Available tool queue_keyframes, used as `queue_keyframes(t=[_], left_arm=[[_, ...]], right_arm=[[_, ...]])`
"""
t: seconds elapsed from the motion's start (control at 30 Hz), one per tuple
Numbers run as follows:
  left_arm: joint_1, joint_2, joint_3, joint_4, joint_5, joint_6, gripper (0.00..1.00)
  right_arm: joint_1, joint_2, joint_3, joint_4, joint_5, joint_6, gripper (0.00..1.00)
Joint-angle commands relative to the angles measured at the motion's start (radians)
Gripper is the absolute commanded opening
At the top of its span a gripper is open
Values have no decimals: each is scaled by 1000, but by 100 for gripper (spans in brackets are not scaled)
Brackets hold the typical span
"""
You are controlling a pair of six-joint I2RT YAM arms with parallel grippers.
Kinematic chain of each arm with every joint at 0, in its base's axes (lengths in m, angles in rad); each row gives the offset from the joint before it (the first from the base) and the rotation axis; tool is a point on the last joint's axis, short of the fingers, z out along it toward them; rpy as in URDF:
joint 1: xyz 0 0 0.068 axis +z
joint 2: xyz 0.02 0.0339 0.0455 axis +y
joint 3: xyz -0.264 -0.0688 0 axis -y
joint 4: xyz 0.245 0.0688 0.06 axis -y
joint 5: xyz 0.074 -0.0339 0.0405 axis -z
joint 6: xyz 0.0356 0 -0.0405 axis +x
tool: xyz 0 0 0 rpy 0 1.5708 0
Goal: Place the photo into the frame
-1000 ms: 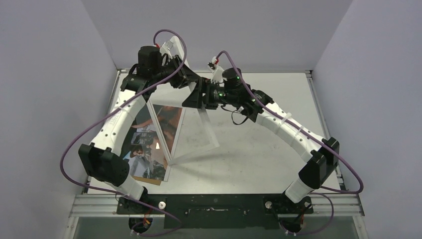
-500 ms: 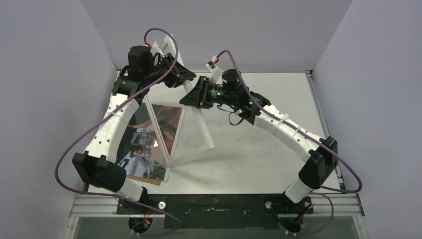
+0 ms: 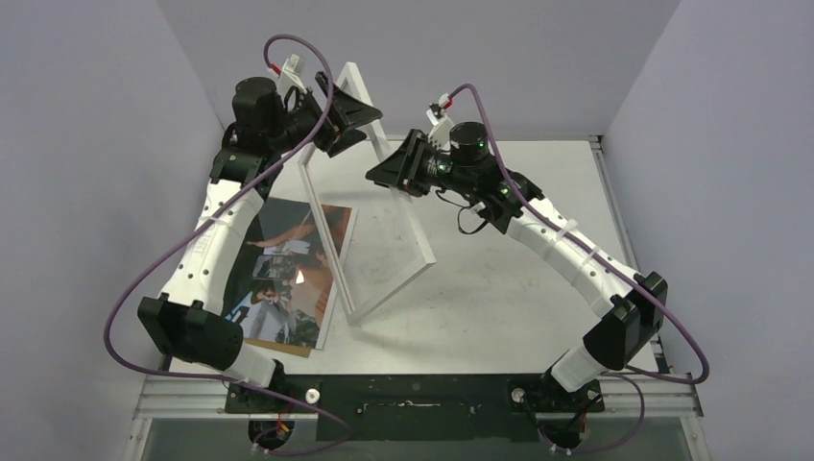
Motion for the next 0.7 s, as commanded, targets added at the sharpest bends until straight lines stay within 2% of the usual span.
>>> queue_keyframes(t=[0.0, 0.17, 0.3, 0.43, 0.67], left_arm=[[19, 11, 69, 54, 10, 7, 84], [24, 24, 58, 16, 9, 27, 86], [28, 14, 42, -7, -3, 49, 86], [40, -4, 36, -71, -39, 116, 86], [64, -27, -42, -200, -115, 248, 86]], right_arm=[[-45, -89, 83, 10, 63, -13, 0], [-68, -99, 119, -37, 90, -38, 0], [-111, -95, 208, -214, 180, -149, 0], [-233, -83, 313, -412, 242, -268, 0], [-465, -52, 402, -711, 239, -467, 0]])
